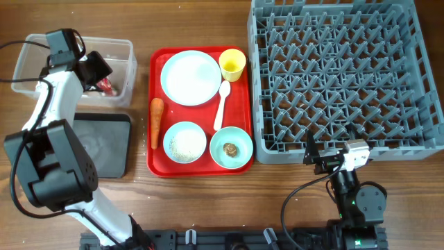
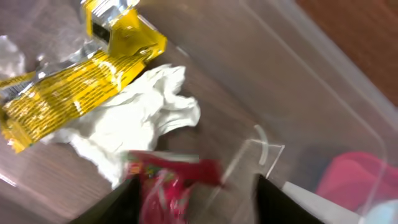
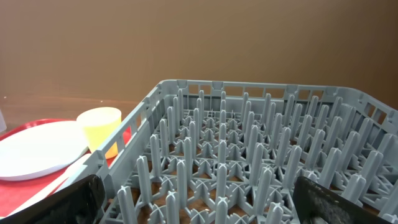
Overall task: Sort waste into correct bins and load items into the dishwasher rack
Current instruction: 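Drop the red wrapper into the clear bin with left gripper, then reach left gripper to the carrot on the red tray and grasp it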
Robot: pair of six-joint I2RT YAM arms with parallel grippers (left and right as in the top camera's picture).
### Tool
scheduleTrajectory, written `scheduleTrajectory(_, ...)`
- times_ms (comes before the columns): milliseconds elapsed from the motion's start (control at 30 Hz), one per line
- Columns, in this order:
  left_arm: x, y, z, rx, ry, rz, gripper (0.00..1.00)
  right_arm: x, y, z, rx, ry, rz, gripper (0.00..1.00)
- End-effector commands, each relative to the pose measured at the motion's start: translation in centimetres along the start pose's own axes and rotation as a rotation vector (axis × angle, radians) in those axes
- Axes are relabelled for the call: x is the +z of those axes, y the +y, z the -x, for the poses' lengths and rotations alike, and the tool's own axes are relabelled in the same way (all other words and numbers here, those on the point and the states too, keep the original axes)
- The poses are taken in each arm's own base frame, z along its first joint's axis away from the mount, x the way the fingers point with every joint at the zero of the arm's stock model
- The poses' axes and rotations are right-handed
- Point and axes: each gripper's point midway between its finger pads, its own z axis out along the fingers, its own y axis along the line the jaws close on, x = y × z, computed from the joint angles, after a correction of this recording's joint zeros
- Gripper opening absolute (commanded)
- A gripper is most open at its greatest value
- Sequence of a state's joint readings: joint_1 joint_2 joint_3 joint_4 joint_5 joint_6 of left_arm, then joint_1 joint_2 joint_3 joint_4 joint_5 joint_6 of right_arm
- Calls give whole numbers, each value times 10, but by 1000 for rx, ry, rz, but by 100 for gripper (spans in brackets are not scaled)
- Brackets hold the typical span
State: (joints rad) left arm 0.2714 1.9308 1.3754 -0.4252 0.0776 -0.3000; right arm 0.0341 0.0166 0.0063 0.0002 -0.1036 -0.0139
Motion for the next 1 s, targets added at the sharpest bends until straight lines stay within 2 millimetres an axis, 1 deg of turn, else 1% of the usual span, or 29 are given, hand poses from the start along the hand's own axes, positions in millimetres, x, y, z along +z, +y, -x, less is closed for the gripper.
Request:
scheduleTrajectory(0,-19,-17,16,10,-48,-74,74,0,0,1,-12,-6,0,100)
scheduleTrajectory(100,-53,-27,34,20,-122,-104,75,0,0,1,-12,-6,0,100)
scheduleTrajectory(133,-67,-31,40,24,-148,-115,75,0,0,1,-12,-6,0,100)
scheduleTrajectory(233,-103,-45,46,41,-193,-156,77,0,0,1,-12,-6,0,100)
scheduleTrajectory(267,-123,-54,46,54,-215,-177,80,0,0,1,-12,-6,0,100)
scheduleTrajectory(300,-140,-62,42,67,-221,-191,81,0,0,1,-12,-6,0,100)
scheduleTrajectory(333,-150,-67,36,78,-214,-199,84,0,0,1,-12,-6,0,100)
scheduleTrajectory(400,-165,-77,14,101,-158,-216,95,0,0,1,-12,-6,0,100)
scheduleTrajectory(433,-168,-83,0,113,-116,-230,100,0,0,1,-12,-6,0,100)
scheduleTrajectory(500,-170,-97,-40,145,28,-270,100,0,0,1,-12,-6,0,100)
scheduleTrajectory(533,-166,-101,-65,162,118,-269,100,0,0,1,-12,-6,0,100)
scheduleTrajectory(600,-158,-104,-103,194,241,-250,99,0,0,1,-12,-6,0,100)
scheduleTrajectory(633,-154,-105,-121,215,296,-238,83,0,0,1,-12,-6,0,100)
scheduleTrajectory(667,-149,-107,-139,238,342,-227,72,0,0,1,-12,-6,0,100)
scheduleTrajectory(700,-145,-106,-149,254,365,-218,66,0,0,1,-12,-6,0,100)
scheduleTrajectory(767,-133,-99,-172,303,388,-156,63,0,0,1,-12,-6,0,100)
scheduleTrajectory(800,-125,-91,-181,332,385,-105,64,0,0,1,-12,-6,0,100)
scheduleTrajectory(900,-112,-70,-196,376,382,-4,64,0,0,1,-12,-6,0,100)
scheduleTrajectory(967,-103,-61,-204,377,382,13,63,0,0,1,-12,-6,0,99)
